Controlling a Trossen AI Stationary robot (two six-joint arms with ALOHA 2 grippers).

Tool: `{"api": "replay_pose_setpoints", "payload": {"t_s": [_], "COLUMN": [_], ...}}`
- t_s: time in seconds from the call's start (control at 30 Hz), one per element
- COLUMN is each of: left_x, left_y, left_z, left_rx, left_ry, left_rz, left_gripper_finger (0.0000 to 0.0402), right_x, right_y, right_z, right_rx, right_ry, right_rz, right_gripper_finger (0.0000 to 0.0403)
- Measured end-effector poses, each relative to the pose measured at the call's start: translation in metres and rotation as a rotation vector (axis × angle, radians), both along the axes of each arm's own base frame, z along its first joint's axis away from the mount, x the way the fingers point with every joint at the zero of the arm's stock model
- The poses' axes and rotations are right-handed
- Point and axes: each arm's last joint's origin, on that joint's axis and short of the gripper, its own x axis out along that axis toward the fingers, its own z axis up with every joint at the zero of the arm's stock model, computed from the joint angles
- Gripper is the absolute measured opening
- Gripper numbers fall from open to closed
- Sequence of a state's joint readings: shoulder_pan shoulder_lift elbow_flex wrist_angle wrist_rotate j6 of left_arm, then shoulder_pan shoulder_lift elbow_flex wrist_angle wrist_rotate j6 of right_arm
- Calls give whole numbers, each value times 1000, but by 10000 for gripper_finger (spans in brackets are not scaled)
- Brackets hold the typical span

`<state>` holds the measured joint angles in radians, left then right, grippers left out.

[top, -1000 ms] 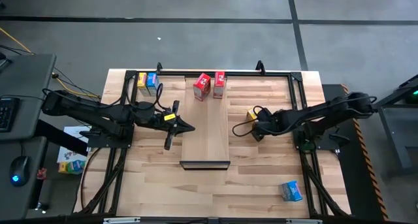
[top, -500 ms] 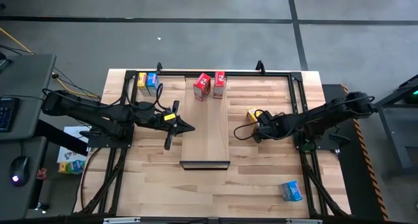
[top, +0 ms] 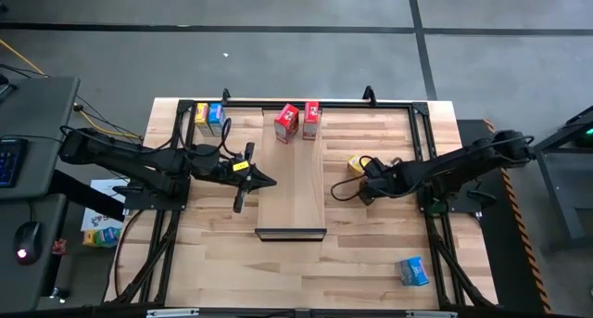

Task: Stack cereal on shelf
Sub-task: Put the bottom yellow cereal box on the shelf

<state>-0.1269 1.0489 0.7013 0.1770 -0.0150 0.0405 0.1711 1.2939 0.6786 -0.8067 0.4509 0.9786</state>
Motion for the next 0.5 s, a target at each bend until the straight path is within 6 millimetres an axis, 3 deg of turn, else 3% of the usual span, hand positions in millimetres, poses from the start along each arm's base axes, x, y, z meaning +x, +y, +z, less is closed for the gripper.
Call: {"api": "replay_pose_setpoints", "payload": {"t_s": [0.13, 0.3, 0.5], "left_x": [0, 1, 1], "left_y": [0, 2, 2], "left_z": [2, 8, 7], "left_rx": [36, 113, 204], "left_ry": [-20, -88, -90], "left_rz": [-1, 40, 48], "left_gripper_finger": [0, 8, 81], "right_x": [-1, -8, -9], "right_y": [1, 9, 26], "right_z": [29, 87, 151], "right_rx": [12, -34, -138], "right_ry": [5, -82, -331], "right_rz": [21, 65, 166], "right_gripper_finger": [128, 127, 126]}}
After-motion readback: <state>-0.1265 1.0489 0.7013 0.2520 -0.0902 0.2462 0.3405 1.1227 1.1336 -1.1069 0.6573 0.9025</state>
